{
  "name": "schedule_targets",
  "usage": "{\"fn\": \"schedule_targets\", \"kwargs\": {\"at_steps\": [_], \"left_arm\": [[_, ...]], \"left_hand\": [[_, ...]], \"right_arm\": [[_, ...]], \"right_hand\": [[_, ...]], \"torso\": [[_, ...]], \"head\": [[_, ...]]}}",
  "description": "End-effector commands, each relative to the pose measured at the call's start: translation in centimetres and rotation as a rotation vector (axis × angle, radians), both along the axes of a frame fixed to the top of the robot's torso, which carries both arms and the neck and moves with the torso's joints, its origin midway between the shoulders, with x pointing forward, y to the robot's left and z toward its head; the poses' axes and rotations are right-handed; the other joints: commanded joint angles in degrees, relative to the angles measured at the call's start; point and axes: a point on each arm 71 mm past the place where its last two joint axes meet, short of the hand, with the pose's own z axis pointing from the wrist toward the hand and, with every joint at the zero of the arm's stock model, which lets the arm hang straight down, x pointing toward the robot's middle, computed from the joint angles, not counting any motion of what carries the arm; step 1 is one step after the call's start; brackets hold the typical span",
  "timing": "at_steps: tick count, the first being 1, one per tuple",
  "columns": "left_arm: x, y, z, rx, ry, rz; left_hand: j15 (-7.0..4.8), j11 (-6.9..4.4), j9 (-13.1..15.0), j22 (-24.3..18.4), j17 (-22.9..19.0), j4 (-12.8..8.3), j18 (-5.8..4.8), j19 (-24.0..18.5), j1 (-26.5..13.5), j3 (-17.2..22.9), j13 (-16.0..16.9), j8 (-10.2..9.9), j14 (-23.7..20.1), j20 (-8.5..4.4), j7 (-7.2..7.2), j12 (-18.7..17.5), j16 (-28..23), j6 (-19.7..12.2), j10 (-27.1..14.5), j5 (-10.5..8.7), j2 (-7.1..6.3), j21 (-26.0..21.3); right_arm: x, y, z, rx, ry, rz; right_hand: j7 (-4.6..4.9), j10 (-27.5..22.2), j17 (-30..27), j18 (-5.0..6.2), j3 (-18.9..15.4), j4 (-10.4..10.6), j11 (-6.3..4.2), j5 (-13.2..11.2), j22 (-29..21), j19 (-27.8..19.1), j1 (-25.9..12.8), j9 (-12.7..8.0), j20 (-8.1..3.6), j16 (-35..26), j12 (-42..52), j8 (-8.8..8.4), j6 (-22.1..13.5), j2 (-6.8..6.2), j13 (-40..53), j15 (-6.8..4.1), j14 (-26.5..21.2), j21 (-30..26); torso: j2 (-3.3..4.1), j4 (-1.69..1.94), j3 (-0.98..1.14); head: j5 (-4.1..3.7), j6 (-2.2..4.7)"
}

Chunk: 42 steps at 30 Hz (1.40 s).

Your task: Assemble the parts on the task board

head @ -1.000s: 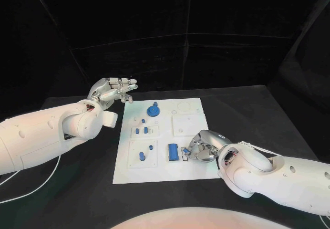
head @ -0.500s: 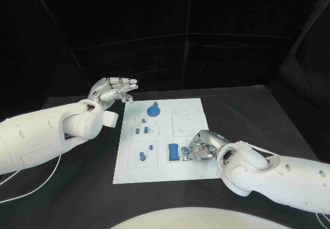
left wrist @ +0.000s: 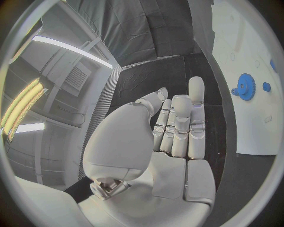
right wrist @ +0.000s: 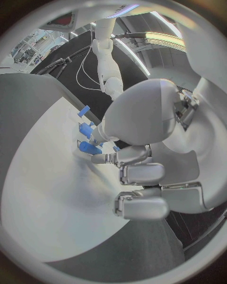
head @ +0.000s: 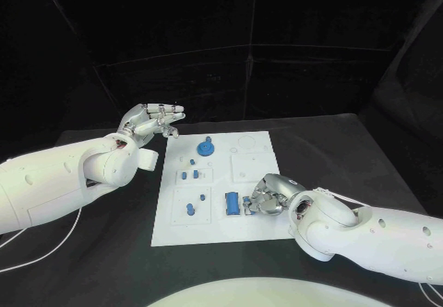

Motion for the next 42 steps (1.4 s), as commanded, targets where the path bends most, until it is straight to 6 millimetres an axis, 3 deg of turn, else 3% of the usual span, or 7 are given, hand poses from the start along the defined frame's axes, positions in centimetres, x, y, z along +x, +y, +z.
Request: {"fn": "schedule_targets", "kwargs": {"at_steps": [1,13,20,26,36,39,42], "left_arm": [[0.0,-0.2,0.1,-0.009,-0.003,-0.013],[0.0,-0.2,0.1,-0.010,-0.002,-0.015],[0.0,-0.2,0.1,-0.010,-0.001,-0.015],[0.0,-0.2,0.1,-0.010,0.000,-0.016],[0.0,-0.1,0.1,-0.009,0.000,-0.014],[0.0,0.0,0.1,-0.008,0.000,-0.012],[0.0,0.0,0.1,-0.008,-0.002,-0.011]], "left_hand": [[0.14,0.18,-0.1,-0.1,0.0,-0.1,0.81,-0.2,0.4,0.1,-0.1,0.2,-0.2,0.15,-0.04,0.2,0.3,-0.4,-0.4,0.08,0.05,-0.4],[0.13,0.18,-0.1,-0.1,-0.2,-0.2,0.81,-0.2,0.5,0.1,-0.1,0.3,-0.3,0.14,-0.03,0.2,0.3,-0.4,-0.4,0.07,0.01,-0.4],[0.13,0.18,-0.1,-0.1,-0.2,-0.2,0.81,-0.2,0.5,0.1,-0.1,0.3,-0.3,0.14,-0.03,0.2,0.3,-0.4,-0.4,0.07,0.01,-0.4],[0.13,0.18,-0.1,-0.1,-0.2,-0.2,0.81,-0.2,0.5,0.1,-0.1,0.3,-0.3,0.14,-0.03,0.2,0.3,-0.4,-0.4,0.07,0.01,-0.4],[0.13,0.18,-0.1,-0.1,-0.2,-0.2,0.81,-0.2,0.5,0.1,-0.1,0.3,-0.3,0.14,-0.03,0.2,0.3,-0.4,-0.4,0.07,0.01,-0.4],[0.13,0.18,-0.1,-0.1,-0.2,-0.2,0.81,-0.2,0.5,0.1,-0.1,0.3,-0.3,0.14,-0.03,0.2,0.3,-0.4,-0.4,0.07,0.01,-0.4],[0.13,0.19,-0.1,-0.1,-0.2,-0.2,0.80,-0.2,0.5,0.1,-0.1,0.3,-0.3,0.14,-0.03,0.3,0.3,-0.4,-0.4,0.07,0.01,-0.3]], "right_arm": [[0.0,0.2,-0.1,-0.013,0.004,0.011],[0.1,0.2,-0.1,-0.008,-0.001,0.005],[0.1,0.1,0.0,-0.003,-0.012,-0.002],[0.2,-0.1,0.0,-0.007,-0.017,-0.006],[-0.3,-0.6,0.4,0.008,-0.019,0.007],[-0.4,-0.9,0.6,0.038,-0.029,0.014],[-0.5,-1.4,0.9,0.112,-0.040,0.013]], "right_hand": [[-0.63,0.6,6.3,-0.34,-0.2,0.3,-0.05,0.3,3.1,1.3,-0.4,0.0,-0.29,0.3,0.4,0.21,0.3,0.00,2.7,-0.27,4.4,0.2],[-0.60,0.8,6.4,-0.37,-2.1,2.3,-0.03,-0.2,3.1,1.3,-2.5,1.1,-0.34,0.3,0.7,1.05,0.1,0.36,3.0,-0.27,4.4,0.2],[-0.49,0.8,6.4,-0.34,-5.8,4.9,0.09,-10.1,3.1,1.3,-5.1,2.2,-0.26,0.3,0.6,1.78,-0.4,1.46,3.1,-0.17,4.4,0.1],[-0.44,0.6,6.2,-0.28,-8.6,5.0,0.16,-14.7,2.9,1.2,-6.3,2.9,-0.21,0.2,0.2,2.08,-1.0,2.45,2.9,-0.12,4.3,-0.1],[-0.23,0.2,5.8,-0.16,-10.1,3.8,0.31,-14.8,2.4,0.9,-3.1,3.3,-0.14,-0.1,-0.5,2.08,-1.9,1.90,2.5,-0.03,4.2,-0.5],[0.23,-0.3,5.2,-0.02,-10.8,3.0,0.66,-14.7,1.7,0.6,-0.9,3.4,0.05,-0.6,-1.3,1.69,-2.9,1.63,2.1,0.26,4.1,-1.0],[1.61,-2.3,2.2,0.59,-11.3,2.3,1.74,-13.6,-1.3,-0.8,1.3,2.6,0.59,-2.7,-5.3,-0.45,-6.6,1.69,-0.5,1.01,3.4,-3.1]], "torso": [[0.02,0.00,0.01],[0.01,-0.01,0.04],[-0.02,-0.04,0.00],[-0.04,-0.01,0.02],[-0.11,-0.08,0.06],[-0.09,-0.09,0.04],[-0.23,-0.12,0.01]], "head": [[0.12,0.01],[0.02,0.02],[-0.03,0.11],[-0.06,0.28],[-0.16,0.42],[-0.21,0.64],[-0.34,1.00]]}}
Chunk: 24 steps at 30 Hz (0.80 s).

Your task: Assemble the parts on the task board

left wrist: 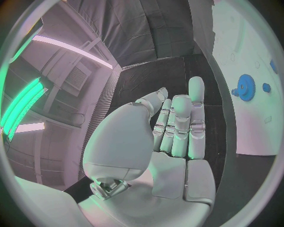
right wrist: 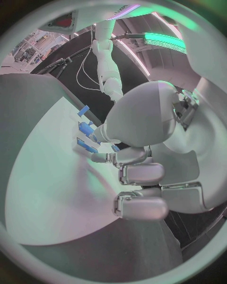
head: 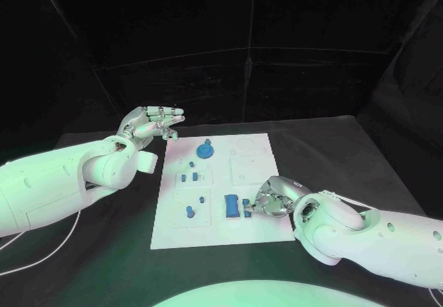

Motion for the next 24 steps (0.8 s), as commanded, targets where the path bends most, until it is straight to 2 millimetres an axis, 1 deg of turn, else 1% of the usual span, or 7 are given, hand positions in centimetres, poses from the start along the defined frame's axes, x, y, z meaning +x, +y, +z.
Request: {"fn": "schedule_targets", "kwargs": {"at_steps": [1,5,11,15,19,20,24], "left_arm": [[0.0,0.0,0.1,-0.008,-0.007,-0.008],[0.1,0.2,0.2,-0.052,-0.019,0.014],[0.0,0.7,-0.3,-0.105,-0.023,0.051],[0.1,1.0,-1.0,-0.119,-0.023,0.083],[0.5,1.4,-1.8,-0.120,-0.021,0.118],[0.7,1.6,-2.0,-0.119,-0.021,0.127],[1.1,2.0,-2.4,-0.111,-0.020,0.149]], "left_hand": [[0.14,0.00,-0.1,-0.1,-0.2,-0.2,0.80,-0.2,0.5,0.1,-0.1,0.3,-0.3,0.14,-0.02,0.3,0.2,-0.4,-0.3,0.06,-0.01,-0.3],[0.31,-0.10,-0.1,-0.3,-0.9,1.2,0.75,-0.4,-1.6,-1.3,0.0,0.5,-0.7,0.34,-0.22,1.0,0.1,-0.6,-0.2,-0.13,-0.38,-0.6],[0.09,-0.45,0.0,-0.8,-2.6,1.9,0.83,-0.7,-2.4,-2.6,0.2,1.0,-1.6,0.31,-0.67,2.0,-0.6,-0.3,0.4,-0.11,-0.52,-1.2],[-0.50,-1.24,0.3,-1.4,-5.9,2.2,0.91,-1.3,-2.1,-3.2,0.5,2.0,-3.4,-0.01,-1.50,3.3,-2.9,1.3,2.6,-0.04,-0.23,-2.1],[-1.05,-1.74,0.1,-3.4,-9.2,2.7,0.90,-3.2,-1.6,-3.5,-0.1,2.3,-4.5,-0.49,-2.00,2.6,-9.0,2.6,4.7,0.04,0.07,-4.9],[-0.87,-1.75,0.0,-4.6,-10.9,2.9,0.83,-4.6,-1.3,-3.3,-0.4,2.1,-5.4,-0.36,-2.04,1.7,-12.8,2.8,5.2,0.05,0.17,-6.6],[0.23,-1.05,-0.2,-8.5,-15.5,3.6,0.51,-9.6,-1.1,-2.8,-0.7,1.2,-8.6,0.48,-1.65,-1.4,-23.8,2.4,5.6,0.04,-0.28,-12.1]], "right_arm": [[0.0,-0.2,0.6,0.131,-0.026,0.018],[1.1,-1.5,0.5,0.276,0.051,-0.031],[5.3,-4.0,1.2,0.576,0.101,-0.113],[8.7,-5.3,1.8,0.748,0.078,-0.164],[11.8,-6.0,2.0,0.880,0.056,-0.173],[12.5,-6.0,2.0,0.907,0.048,-0.167],[14.6,-6.0,2.2,0.976,0.024,-0.162]], "right_hand": [[1.27,-2.0,1.5,0.73,-0.3,-0.5,0.97,1.3,-1.9,-1.1,1.9,-0.9,0.79,-1.8,-3.8,-1.99,-3.2,0.11,-1.4,1.18,3.3,-1.9],[2.54,-3.6,1.2,1.08,-1.7,-0.7,2.09,1.8,-3.4,-1.8,3.6,-1.9,1.75,-2.2,-6.6,-4.20,-6.0,-0.18,-3.4,2.12,3.3,-3.2],[3.31,-9.3,-7.1,3.01,-1.3,-3.2,2.68,2.1,-12.4,-5.8,8.6,-2.7,2.40,-8.9,-17.5,-5.67,-6.3,1.72,-11.1,2.61,1.1,-10.3],[4.53,-21.6,-33.7,7.28,-0.4,-4.3,4.16,2.2,-37.0,-18.5,12.3,-4.0,3.23,-34.2,-40.6,-8.13,-7.9,2.87,-28.1,3.70,-8.9,-32.6],[6.91,-23.4,-43.0,7.29,1.0,-3.8,6.75,0.9,-44.5,-23.4,15.0,-5.9,5.87,-50.3,-53.2,-10.37,-8.1,3.50,-41.7,6.49,-15.1,-44.3],[7.38,-22.5,-45.0,7.34,1.3,-3.6,6.55,0.6,-46.6,-23.3,15.4,-6.6,6.47,-53.7,-55.4,-10.97,-7.7,3.35,-45.3,6.67,-15.0,-47.0],[6.73,-21.0,-50.1,7.45,2.3,-3.6,7.24,0.0,-51.4,-24.7,16.3,-8.5,6.97,-62.4,-59.2,-12.67,-6.8,3.28,-52.9,8.06,-17.5,-53.9]], "torso": [[-0.18,0.03,-0.08],[-0.82,-0.26,-0.08],[-2.46,-0.26,-0.47],[-3.68,-0.30,-0.88],[-4.89,-0.47,-1.25],[-5.11,-0.51,-1.30],[-5.49,-0.48,-1.36]], "head": [[-0.25,0.60],[-0.23,1.33],[-0.80,4.27],[-0.91,6.71],[-0.90,9.13],[-0.92,9.52],[-0.83,10.64]]}}
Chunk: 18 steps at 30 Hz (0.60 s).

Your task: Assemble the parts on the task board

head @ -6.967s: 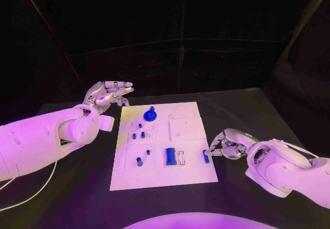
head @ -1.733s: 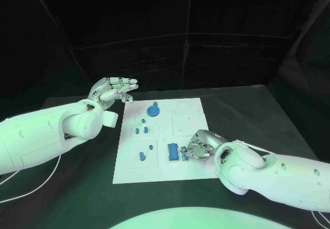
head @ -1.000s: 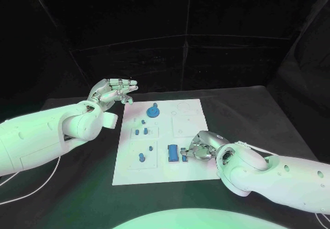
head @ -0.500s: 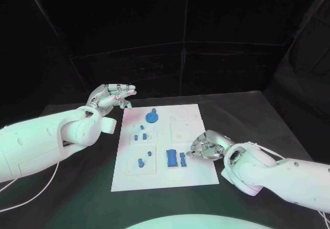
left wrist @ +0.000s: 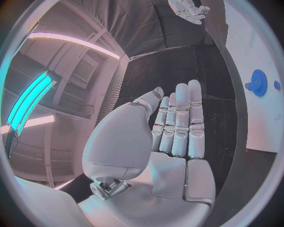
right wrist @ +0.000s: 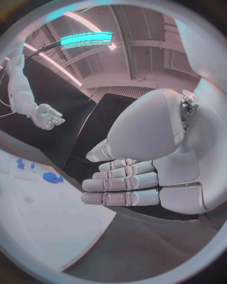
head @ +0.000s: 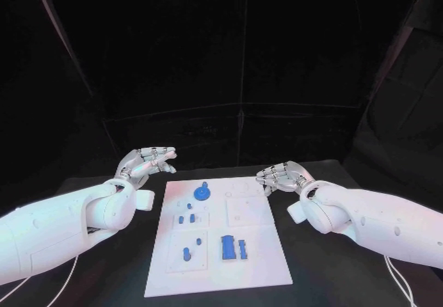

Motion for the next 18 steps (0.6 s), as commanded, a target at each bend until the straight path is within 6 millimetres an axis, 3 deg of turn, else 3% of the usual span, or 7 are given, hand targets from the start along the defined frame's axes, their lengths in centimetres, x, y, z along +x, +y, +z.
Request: {"fn": "schedule_targets", "kwargs": {"at_steps": [1,6,11,12,15,16,18], "left_arm": [[0.5,0.5,-0.1,-0.027,-0.027,0.045],[1.4,0.2,-1.2,-0.012,-0.011,0.065],[1.8,-0.1,-1.9,0.003,-0.001,0.086],[1.6,-0.2,-1.9,0.007,0.011,0.061],[1.5,-0.4,-1.9,0.010,0.012,0.063],[1.4,-0.6,-1.9,0.012,0.013,0.065],[1.1,-0.9,-2.0,0.018,0.015,0.069]], "left_hand": [[1.37,0.76,-0.1,-3.3,-3.3,0.8,0.31,-3.9,0.2,0.3,-0.1,-0.9,-2.3,1.15,0.33,-2.6,-8.2,-0.4,0.1,-0.02,-0.28,-4.4],[5.98,3.13,-0.2,-13.5,-10.0,2.0,0.12,-14.3,0.0,-0.3,-0.1,-3.6,-8.0,5.96,1.02,-9.6,-24.7,-2.5,-2.0,-0.02,-0.96,-16.5],[7.82,4.95,-0.1,-19.1,-12.9,2.0,0.90,-18.5,-0.1,-3.0,0.0,-5.7,-9.5,8.68,0.46,-13.4,-31.9,-3.6,-4.8,0.02,-0.45,-18.1],[4.79,1.67,-3.9,-24.8,-14.4,-2.8,-2.90,-31.1,-23.6,-7.3,-3.7,-10.1,-25.5,3.73,-2.56,-17.5,-35.2,-19.5,-21.5,-2.00,4.22,-21.7],[4.44,1.06,-3.9,-26.6,-18.4,-2.8,-2.89,-34.0,-28.2,-8.4,-3.7,-10.1,-28.5,2.91,-3.14,-17.5,-36.6,-22.9,-25.1,-2.33,4.22,-21.7],[4.19,0.76,-3.9,-27.2,-18.4,-2.8,-2.89,-35.1,-30.4,-8.8,-3.7,-10.1,-29.9,2.51,-3.41,-17.5,-36.9,-24.4,-26.6,-2.49,4.22,-21.7],[3.76,0.25,-3.9,-28.1,-18.4,-2.8,-3.49,-37.1,-34.0,-9.5,-3.7,-10.1,-32.4,1.75,-3.83,-17.5,-37.6,-26.9,-29.3,-6.66,4.22,-21.7]], "right_arm": [[1.5,0.3,0.7,0.254,-0.049,0.034],[3.7,0.5,0.4,0.310,-0.076,0.003],[4.5,1.2,0.3,0.334,-0.087,0.006],[4.3,0.8,-0.1,0.232,-0.060,-0.028],[4.1,0.9,-0.1,0.236,-0.062,-0.033],[4.0,1.0,0.0,0.239,-0.064,-0.036],[3.7,1.1,0.1,0.245,-0.069,-0.044]], "right_hand": [[0.34,0.9,-3.9,0.68,0.8,-0.1,0.39,-0.4,-3.3,-1.2,0.8,-1.4,0.78,-6.3,-2.4,-1.21,0.7,-0.11,-5.3,1.09,-1.8,-4.6],[1.02,1.5,-11.8,0.68,2.4,-1.1,1.63,-0.6,-9.5,-3.4,0.5,-5.3,3.67,-16.0,-6.3,-1.50,0.1,-0.27,-14.6,3.49,-4.4,-13.4],[1.49,1.2,-16.6,0.73,3.0,-2.8,2.69,-0.5,-13.0,-2.0,-1.2,-8.0,4.53,-19.7,-8.0,-1.54,-0.1,-0.20,-19.3,4.25,-3.8,-17.8],[-2.25,-17.5,-19.2,-2.95,2.4,-4.9,-0.06,-3.7,-16.3,-19.7,-26.8,-10.5,0.90,-23.7,-11.9,-5.12,-16.4,-0.19,-20.6,2.19,-23.0,-20.7],[-2.57,-21.1,-20.3,-2.95,2.4,-5.5,-0.29,-4.5,-17.4,-22.8,-32.1,-11.3,0.25,-23.7,-11.9,-5.12,-19.5,-0.19,-24.7,2.00,-26.5,-21.8],[-2.84,-22.6,-20.5,-2.95,2.4,-5.8,-0.50,-4.8,-17.7,-24.2,-34.2,-11.5,-0.06,-23.7,-11.9,-5.12,-20.8,-0.19,-24.7,-2.13,-28.0,-22.1],[-3.38,-25.7,-21.0,-3.36,2.4,-6.1,-0.93,-5.3,-18.3,-27.0,-38.5,-11.9,-0.67,-23.7,-11.9,-5.12,-23.4,-0.19,-24.7,-2.13,-31.2,-22.6]], "torso": [[-1.08,0.11,-0.17],[-1.44,0.45,0.04],[-1.14,0.33,0.17],[-1.21,0.40,0.03],[-1.21,0.76,0.11],[-1.20,1.00,0.15],[-1.19,1.63,0.28]], "head": [[0.08,1.29],[0.35,2.24],[0.23,2.83],[0.30,2.53],[0.59,2.18],[0.78,1.94],[1.29,1.33]]}}
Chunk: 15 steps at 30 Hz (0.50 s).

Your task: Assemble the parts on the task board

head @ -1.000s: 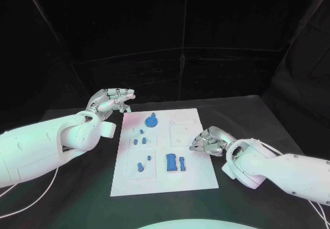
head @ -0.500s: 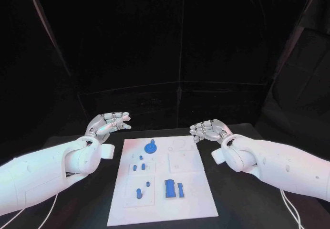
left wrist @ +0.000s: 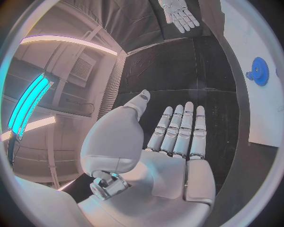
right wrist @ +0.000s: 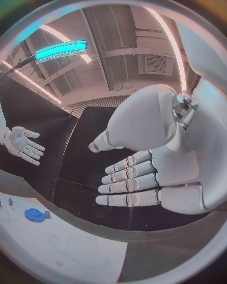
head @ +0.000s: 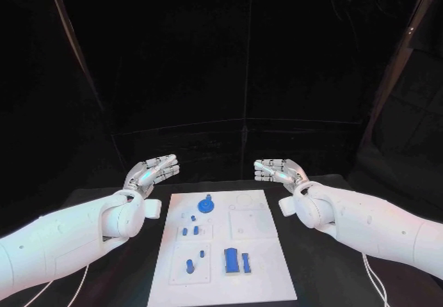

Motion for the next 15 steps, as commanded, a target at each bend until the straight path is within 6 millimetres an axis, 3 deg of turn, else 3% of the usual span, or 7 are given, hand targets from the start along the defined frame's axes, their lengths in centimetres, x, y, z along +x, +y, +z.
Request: {"fn": "schedule_targets", "kwargs": {"at_steps": [1,4,5,10,11,13,15], "left_arm": [[-0.4,-0.6,0.1,0.021,-0.003,0.014],[-1.2,-1.6,0.1,0.037,0.002,0.026],[-1.5,-1.9,0.1,0.043,0.003,0.030],[-3.7,-4.2,0.5,0.080,0.004,0.063],[-4.1,-4.6,0.7,0.086,0.003,0.069],[-4.9,-5.2,0.9,0.096,0.000,0.080],[-5.5,-5.7,1.2,0.105,-0.002,0.090]], "left_hand": [[-2.35,-2.75,-1.6,-5.2,-2.6,-1.9,-2.86,-10.9,-19.9,-3.9,-1.5,-1.8,-13.4,-4.09,-2.54,-1.7,-3.2,-13.7,-14.3,-5.13,1.93,-1.5],[-2.99,-3.52,-1.6,-6.6,-2.6,-1.9,-3.25,-13.9,-25.3,-4.9,-1.5,-1.8,-17.1,-5.21,-3.25,-1.7,-4.1,-17.5,-18.3,-5.13,1.93,-1.5],[-3.17,-3.71,-1.6,-7.0,-2.6,-1.9,-3.49,-14.7,-26.8,-5.2,-1.5,-1.8,-18.1,-5.50,-3.43,-1.7,-4.3,-18.5,-19.3,-5.13,1.93,-1.5],[-7.41,-4.66,-1.6,-8.8,-2.6,-1.9,-4.11,-18.4,-33.6,-6.5,-1.5,-1.8,-22.7,-6.90,-7.98,-1.7,-5.4,-23.1,-24.2,-5.13,1.93,-1.5],[-7.41,-8.69,-1.6,-9.1,-2.6,-1.9,-4.12,-19.0,-34.7,-6.7,-1.5,-1.8,-23.4,-7.13,-7.98,-1.7,-5.6,-23.9,-25.0,-5.13,1.93,-1.5],[-7.41,-8.69,-1.6,-9.7,-2.6,-1.9,-4.48,-20.3,-37.0,-7.1,-1.5,-1.8,-25.0,-7.62,-7.98,-1.7,-5.9,-25.5,-26.7,-5.13,1.93,-1.5],[-7.41,-8.69,-1.6,-10.1,-2.6,-1.9,-8.74,-21.2,-38.7,-7.5,-1.5,-1.8,-26.1,-7.95,-7.98,-1.7,-10.1,-26.6,-27.9,-5.13,1.93,-1.5]], "right_arm": [[-0.4,0.4,0.4,0.011,-0.014,-0.025],[-1.2,0.9,0.7,0.031,-0.023,-0.050],[-1.6,1.0,0.8,0.037,-0.026,-0.059],[-4.0,2.0,1.7,0.079,-0.037,-0.123],[-4.5,2.2,1.8,0.085,-0.038,-0.135],[-5.4,2.5,2.2,0.096,-0.038,-0.156],[-6.2,2.8,2.5,0.104,-0.038,-0.174]], "right_hand": [[-2.88,-16.0,-2.5,-2.85,-0.2,-2.0,-2.18,-2.9,-3.0,-14.9,-22.1,-2.3,-3.15,-1.7,-1.6,-1.53,-13.9,-0.02,-2.5,-4.59,-16.3,-2.8],[-3.67,-20.2,-3.2,-3.30,-0.2,-6.4,-2.77,-3.7,-3.9,-18.9,-27.9,-2.8,-3.99,-1.7,-1.6,-1.53,-17.6,-0.02,-2.5,-4.59,-20.7,-3.5],[-3.90,-21.5,-3.4,-3.71,-0.2,-6.4,-6.83,-3.9,-4.1,-20.0,-29.6,-3.0,-4.23,-1.7,-1.6,-1.53,-18.6,-0.02,-2.5,-4.59,-21.9,-3.8],[-4.87,-26.7,-8.0,-4.35,-0.2,-6.4,-6.83,-4.8,-5.1,-25.0,-37.0,-7.1,-5.28,-1.7,-1.6,-1.53,-23.3,-0.02,-2.5,-4.59,-27.4,-4.7],[-5.04,-27.6,-8.0,-4.35,-0.2,-6.4,-6.83,-5.0,-5.3,-25.8,-38.2,-7.1,-5.46,-1.7,-1.6,-1.53,-24.0,-0.02,-2.5,-4.59,-28.3,-8.7],[-9.09,-29.5,-8.0,-4.50,-0.2,-6.4,-6.83,-9.0,-9.6,-27.6,-40.9,-7.1,-5.83,-1.7,-1.6,-1.53,-25.7,-0.02,-2.5,-4.59,-30.2,-8.7],[-9.09,-30.8,-8.0,-4.97,-0.2,-6.4,-6.83,-9.0,-9.6,-28.8,-42.6,-7.1,-9.88,-1.7,-1.6,-1.53,-26.8,-0.02,-2.5,-4.59,-31.5,-8.7]], "torso": [[0.04,1.31,0.25],[0.05,2.15,0.41],[0.05,2.26,0.43],[0.06,2.32,0.44],[0.06,2.32,0.44],[0.06,2.32,0.44],[0.06,2.32,0.44]], "head": [[0.94,-1.09],[1.62,-1.91],[1.71,-2.02],[1.76,-2.08],[1.76,-2.08],[1.76,-2.08],[1.76,-2.08]]}}
